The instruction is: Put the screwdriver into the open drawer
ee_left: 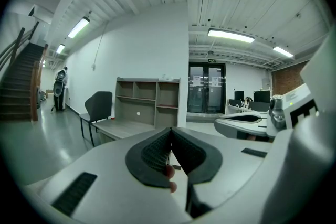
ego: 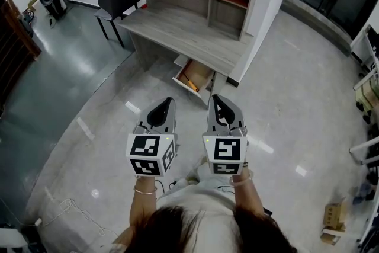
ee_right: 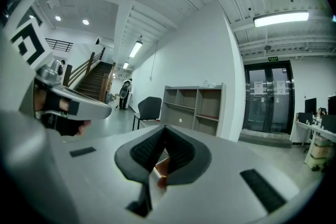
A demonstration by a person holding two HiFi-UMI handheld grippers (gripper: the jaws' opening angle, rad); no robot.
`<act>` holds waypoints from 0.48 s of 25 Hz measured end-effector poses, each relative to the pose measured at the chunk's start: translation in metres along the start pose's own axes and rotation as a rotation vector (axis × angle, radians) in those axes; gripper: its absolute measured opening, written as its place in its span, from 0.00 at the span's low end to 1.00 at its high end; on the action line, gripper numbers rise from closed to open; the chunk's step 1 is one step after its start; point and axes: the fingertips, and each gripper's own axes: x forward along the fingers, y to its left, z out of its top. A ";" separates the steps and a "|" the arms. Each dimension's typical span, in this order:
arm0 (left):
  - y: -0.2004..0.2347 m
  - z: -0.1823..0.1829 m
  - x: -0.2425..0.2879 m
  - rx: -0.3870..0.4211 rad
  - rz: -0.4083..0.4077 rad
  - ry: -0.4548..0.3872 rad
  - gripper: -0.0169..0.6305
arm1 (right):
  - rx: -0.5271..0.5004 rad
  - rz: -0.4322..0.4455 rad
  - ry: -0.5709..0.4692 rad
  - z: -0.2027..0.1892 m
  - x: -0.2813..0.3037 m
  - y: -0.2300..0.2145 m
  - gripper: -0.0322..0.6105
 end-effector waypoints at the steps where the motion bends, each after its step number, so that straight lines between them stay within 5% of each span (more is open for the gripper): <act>1: 0.000 0.000 -0.001 -0.001 -0.001 0.000 0.05 | 0.007 0.002 -0.001 0.000 -0.001 0.001 0.09; 12: -0.005 -0.009 -0.007 -0.008 -0.016 0.008 0.05 | 0.024 0.003 0.001 -0.004 -0.011 0.005 0.09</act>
